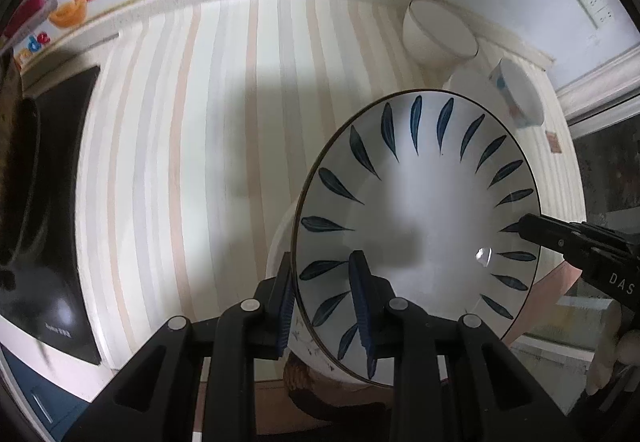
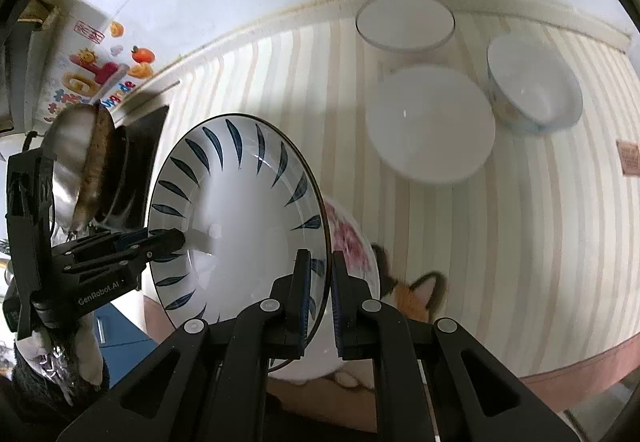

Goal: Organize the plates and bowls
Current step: 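Stack the blue-striped plate onto the plates held by the right gripper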

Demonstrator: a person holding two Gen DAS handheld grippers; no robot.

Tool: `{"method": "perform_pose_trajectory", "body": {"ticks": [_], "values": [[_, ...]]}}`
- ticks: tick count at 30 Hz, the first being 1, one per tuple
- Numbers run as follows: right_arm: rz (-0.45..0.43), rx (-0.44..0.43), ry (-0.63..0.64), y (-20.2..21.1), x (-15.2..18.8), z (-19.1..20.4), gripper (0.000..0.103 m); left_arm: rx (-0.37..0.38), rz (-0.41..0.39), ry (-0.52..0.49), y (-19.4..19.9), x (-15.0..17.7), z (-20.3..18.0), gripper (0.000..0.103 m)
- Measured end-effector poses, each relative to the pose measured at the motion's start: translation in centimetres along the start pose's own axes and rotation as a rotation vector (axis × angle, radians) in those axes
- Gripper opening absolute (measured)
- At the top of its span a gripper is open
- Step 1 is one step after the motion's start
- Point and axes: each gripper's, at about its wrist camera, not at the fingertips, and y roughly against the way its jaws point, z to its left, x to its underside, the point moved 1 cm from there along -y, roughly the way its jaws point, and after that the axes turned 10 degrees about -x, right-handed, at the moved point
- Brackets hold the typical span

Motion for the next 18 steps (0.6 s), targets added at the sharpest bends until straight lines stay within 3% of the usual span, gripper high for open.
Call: {"method": "perform_pose_trajectory", "body": {"ticks": [8,18], "values": [[0.059,-0.012,-0.051,-3.6,2.5,-2.2,0.011,-0.029,0.065,0.008,-3.4,0.9,0.1,0.024],[0.122,-0.02,-0.101,-6.8,3.8,-4.7,0.011,-0.067,0.098,-0.019,-5.0,0.5,-1.7,0.024]]}}
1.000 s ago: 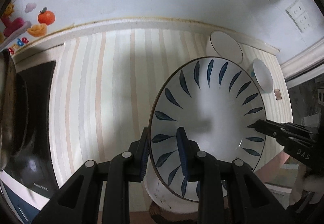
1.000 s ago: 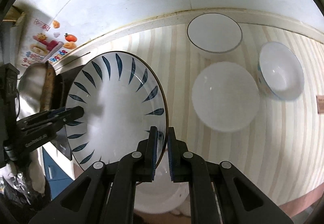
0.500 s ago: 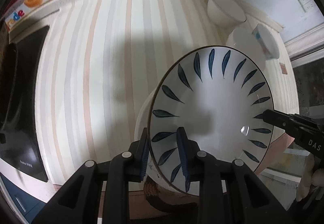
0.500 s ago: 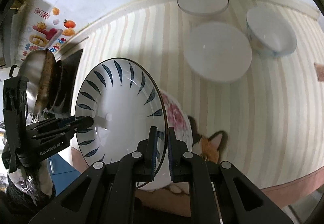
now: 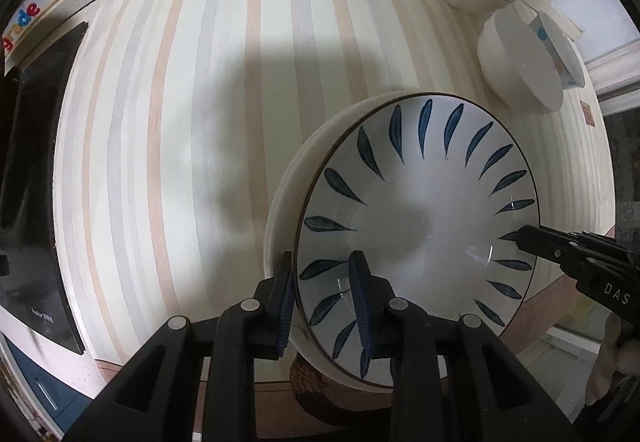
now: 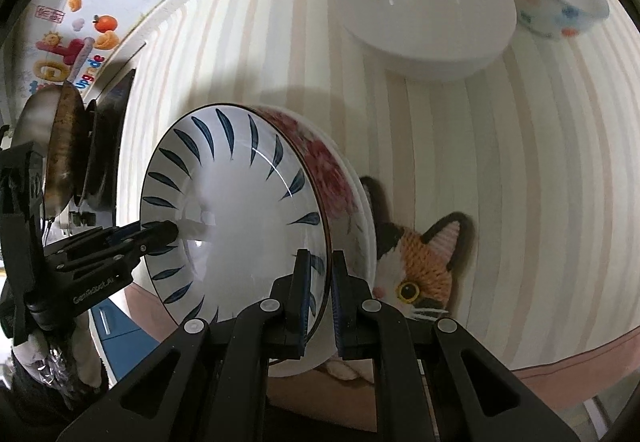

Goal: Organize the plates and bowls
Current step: 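Stack the blue-striped plate onto the plates held by the right gripper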

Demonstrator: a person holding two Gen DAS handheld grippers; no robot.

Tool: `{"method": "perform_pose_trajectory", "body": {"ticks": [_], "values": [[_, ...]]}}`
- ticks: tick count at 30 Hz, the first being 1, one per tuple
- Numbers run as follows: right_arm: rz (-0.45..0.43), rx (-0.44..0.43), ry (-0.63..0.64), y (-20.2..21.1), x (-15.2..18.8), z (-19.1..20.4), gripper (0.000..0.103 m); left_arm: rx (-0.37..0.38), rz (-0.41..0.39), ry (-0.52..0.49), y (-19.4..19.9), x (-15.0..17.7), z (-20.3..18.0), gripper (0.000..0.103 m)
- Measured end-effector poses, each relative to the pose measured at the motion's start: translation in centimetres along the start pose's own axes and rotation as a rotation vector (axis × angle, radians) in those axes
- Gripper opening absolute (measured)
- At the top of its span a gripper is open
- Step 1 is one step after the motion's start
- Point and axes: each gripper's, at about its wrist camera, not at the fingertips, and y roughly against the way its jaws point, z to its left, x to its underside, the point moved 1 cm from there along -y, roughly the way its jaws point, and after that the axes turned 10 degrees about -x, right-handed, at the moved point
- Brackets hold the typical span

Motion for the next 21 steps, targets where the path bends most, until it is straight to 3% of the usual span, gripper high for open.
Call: {"method": "perform_pose_trajectory", "body": {"ticks": [8,21], "values": [[0.01,-0.02,-0.028,-0.6,0.0,-1.1,0.011,-0.023,-0.005,0.001,0.0,-0.8,-2.0,0.024],[0.013,-0.049,-0.037,0.4,0.0,-1.5,0.014,-0.06,-0.004,0.061,-0.6,0.0,-1.3,0.025]]}}
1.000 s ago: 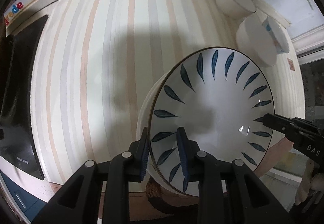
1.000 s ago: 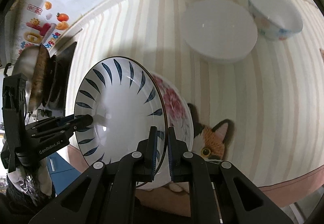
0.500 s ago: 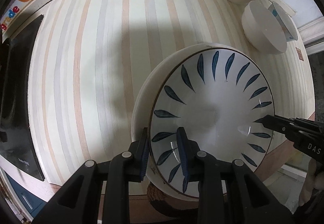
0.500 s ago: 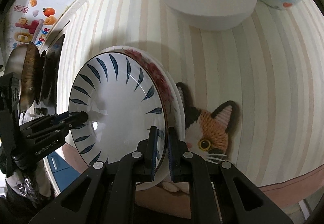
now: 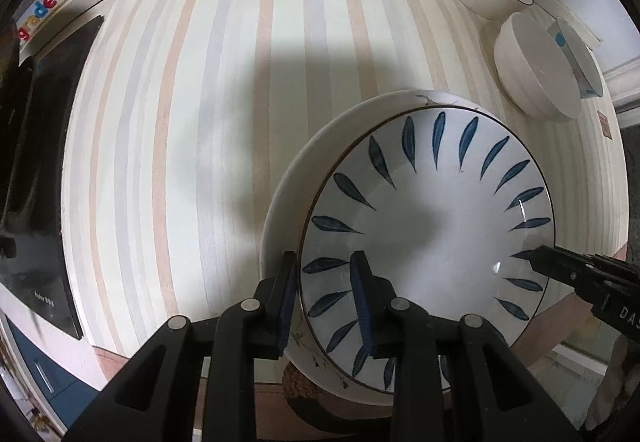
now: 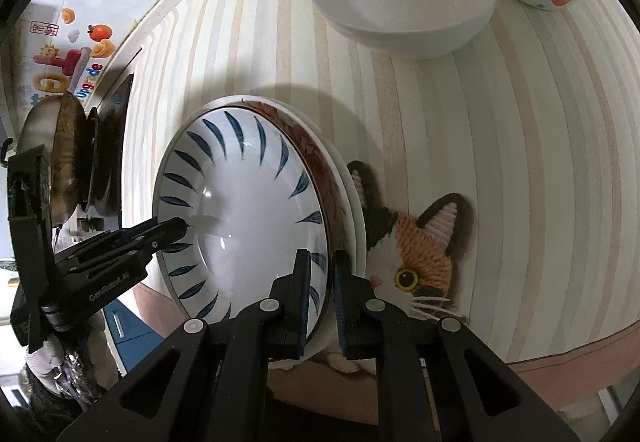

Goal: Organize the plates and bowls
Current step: 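Stack the blue-striped plate onto the plates held by the right gripper, then lower the plate stack onto the cat mat and open both grippers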

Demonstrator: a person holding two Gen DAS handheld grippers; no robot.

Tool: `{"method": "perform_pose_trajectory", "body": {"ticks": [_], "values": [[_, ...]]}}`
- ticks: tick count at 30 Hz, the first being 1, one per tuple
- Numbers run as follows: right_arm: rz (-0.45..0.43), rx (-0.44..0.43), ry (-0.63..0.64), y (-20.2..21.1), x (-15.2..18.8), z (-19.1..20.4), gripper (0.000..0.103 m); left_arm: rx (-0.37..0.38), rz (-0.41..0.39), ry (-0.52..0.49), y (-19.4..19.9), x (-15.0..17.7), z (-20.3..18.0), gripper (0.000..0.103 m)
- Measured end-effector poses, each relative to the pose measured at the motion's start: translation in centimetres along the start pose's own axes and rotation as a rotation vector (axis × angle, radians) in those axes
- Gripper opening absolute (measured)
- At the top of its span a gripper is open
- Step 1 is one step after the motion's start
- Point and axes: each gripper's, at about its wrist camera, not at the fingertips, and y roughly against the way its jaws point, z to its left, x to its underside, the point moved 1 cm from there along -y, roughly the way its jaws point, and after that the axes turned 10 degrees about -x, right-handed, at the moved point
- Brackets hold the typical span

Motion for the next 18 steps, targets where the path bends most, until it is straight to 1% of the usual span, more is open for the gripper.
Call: {"method": "perform_pose_trajectory", "body": {"ticks": [6,9,12,14,16,18], "values": [[0.009,-0.009,0.011,0.4,0.0,-0.1,0.014,-0.009,-0.001,0.038,0.3,0.3,0.4,0.025],[0.009,-0.003,0.012,0.7,0.0,0.0,0.014,-0.02,-0.018,0.048,0.9,0.7,0.5,0.025],[-0.015,0.014,0.035,1.5,0.3,0.7,0.015,-0.022,-0.037,0.054,2.1,1.4,0.5,0.025],[-0.029,0.031,0.053,2.3,0.7,1.5,0.015,-0.022,-0.067,0.053,3.6,2.1,0.5,0.025],[-0.055,0.053,0.078,3.5,1.3,2.5,0.018,-0.038,-0.098,0.048,5.0,2.9,0.4,0.025],[-0.08,0.068,0.098,4.8,2.1,3.7,0.028,-0.035,-0.14,0.045,6.9,3.9,0.4,0.025]]}}
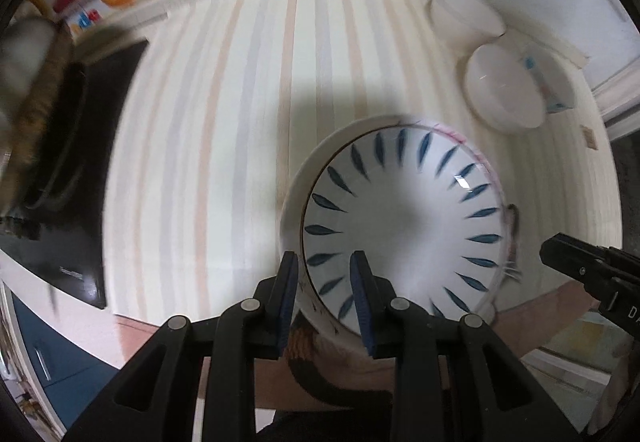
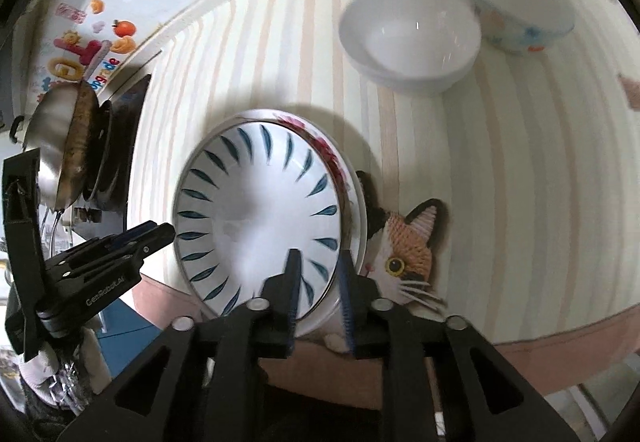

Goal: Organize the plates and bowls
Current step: 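Lower the plate stack onto the cat mat and open both grippers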

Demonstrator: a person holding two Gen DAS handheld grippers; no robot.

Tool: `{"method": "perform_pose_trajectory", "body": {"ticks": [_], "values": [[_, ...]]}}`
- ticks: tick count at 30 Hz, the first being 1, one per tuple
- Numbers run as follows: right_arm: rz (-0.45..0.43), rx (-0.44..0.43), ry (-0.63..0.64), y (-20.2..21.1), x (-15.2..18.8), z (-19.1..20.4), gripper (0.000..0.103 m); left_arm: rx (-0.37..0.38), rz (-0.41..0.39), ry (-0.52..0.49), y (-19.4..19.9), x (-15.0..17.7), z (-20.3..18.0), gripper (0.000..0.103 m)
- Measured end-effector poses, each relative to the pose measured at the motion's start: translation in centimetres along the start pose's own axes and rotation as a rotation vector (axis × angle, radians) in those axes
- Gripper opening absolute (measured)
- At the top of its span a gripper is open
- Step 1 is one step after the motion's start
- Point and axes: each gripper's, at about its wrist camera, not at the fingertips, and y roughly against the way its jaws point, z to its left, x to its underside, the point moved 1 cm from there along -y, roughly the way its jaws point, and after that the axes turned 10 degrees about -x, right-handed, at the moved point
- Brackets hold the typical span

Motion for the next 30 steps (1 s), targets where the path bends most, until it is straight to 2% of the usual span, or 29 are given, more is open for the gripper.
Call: {"method": "perform_pose_trajectory", "body": {"ticks": [5,8,11,13,15,17,19,25,30], "values": [[-0.077,0.025,0.054,4.5,2.1,3.3,0.044,0.022,-0.097,0.001,5.4,2.0,0.7,0.026],[-0.121,0.044,0.095,7.1,3.8,5.8,0.055,0.035,-0.153,-0.001,8.6,3.0,1.4,0.032],[-0.165,0.047,0.13,9.7,5.7,8.1,0.071,0.046,-0.201,0.004,11.4,4.2,2.1,0.046],[-0.193,0.054,0.148,11.1,6.9,9.4,0.077,0.039,-0.233,0.002,12.9,4.9,2.3,0.072],[-0.226,0.055,0.157,12.6,8.4,10.5,0.085,0.038,-0.263,0.001,14.1,5.8,2.5,0.082],[-0.248,0.067,0.162,13.8,9.6,11.3,0.087,0.037,-0.289,0.001,15.2,6.9,2.7,0.084],[-0.273,0.078,0.175,14.9,11.0,12.2,0.088,0.041,-0.302,0.001,16.0,7.7,2.8,0.09],[-0.304,0.085,0.173,17.1,14.4,13.8,0.091,0.057,-0.321,-0.004,18.1,10.5,2.8,0.096],[-0.314,0.067,0.175,18.1,16.3,14.3,0.093,0.073,-0.32,0.001,18.6,11.1,2.4,0.096]]}}
